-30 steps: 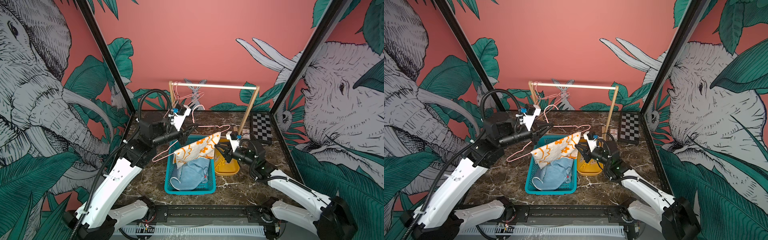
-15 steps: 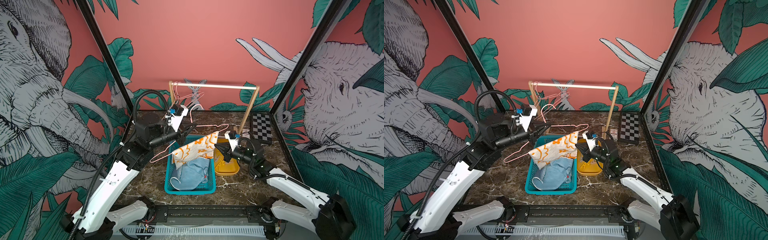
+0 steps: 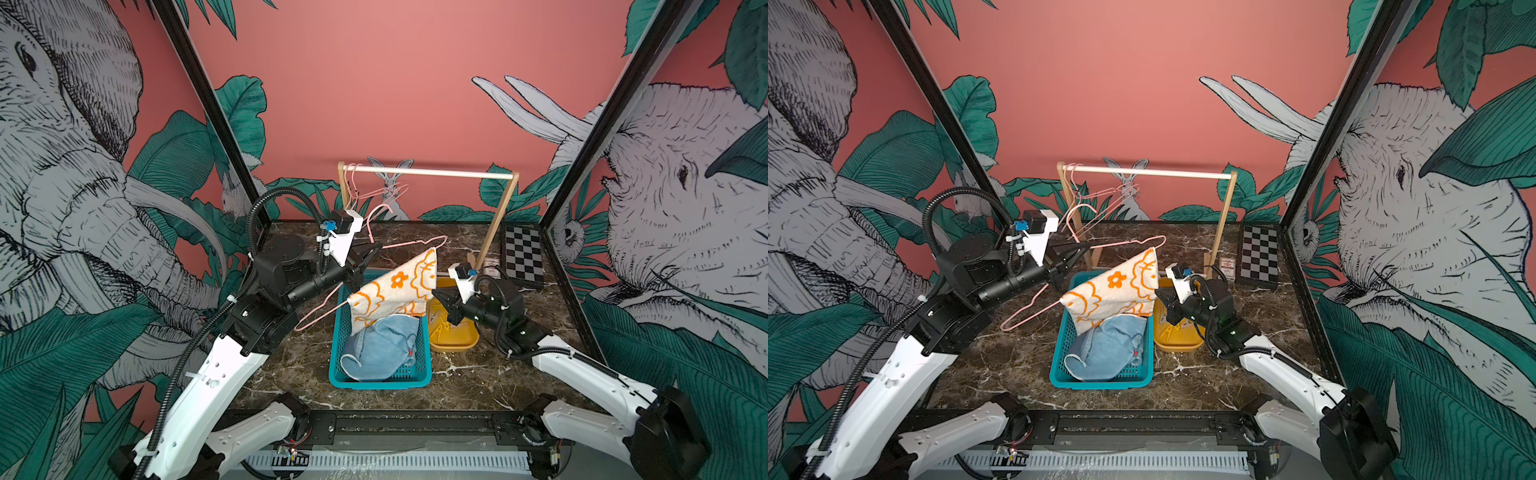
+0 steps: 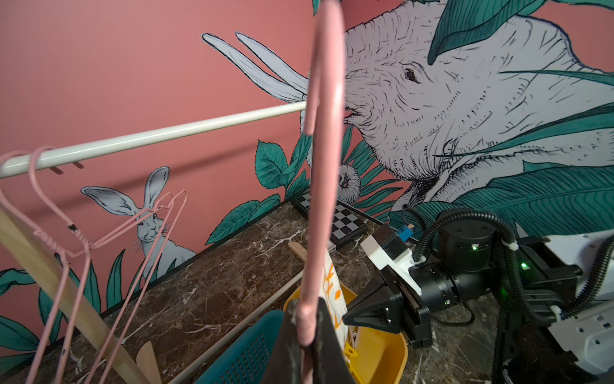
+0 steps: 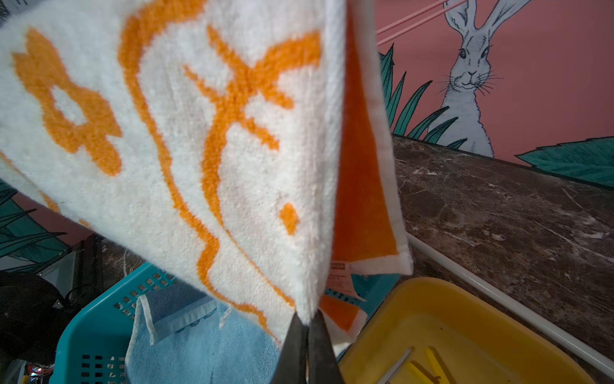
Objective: Remove the clothespins securing towels to the hanger
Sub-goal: Remove the towel from the hanger.
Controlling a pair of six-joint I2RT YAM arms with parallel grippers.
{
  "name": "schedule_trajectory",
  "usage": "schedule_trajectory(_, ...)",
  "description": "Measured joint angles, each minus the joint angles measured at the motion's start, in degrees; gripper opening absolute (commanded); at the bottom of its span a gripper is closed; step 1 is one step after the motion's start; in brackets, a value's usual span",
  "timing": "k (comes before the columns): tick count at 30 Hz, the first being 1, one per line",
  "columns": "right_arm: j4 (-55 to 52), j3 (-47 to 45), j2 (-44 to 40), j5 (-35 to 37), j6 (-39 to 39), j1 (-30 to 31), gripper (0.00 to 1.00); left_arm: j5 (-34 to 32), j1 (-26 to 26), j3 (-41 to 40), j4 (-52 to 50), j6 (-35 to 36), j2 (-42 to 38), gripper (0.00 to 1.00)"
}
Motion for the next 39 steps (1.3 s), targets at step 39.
schedule_trajectory(39, -2.6, -2.51, -26.18, 10.58, -0.63, 0.0, 0.0, -22.88, -0.22, -4.07, -1.22, 0.61, -4.28, 0.0)
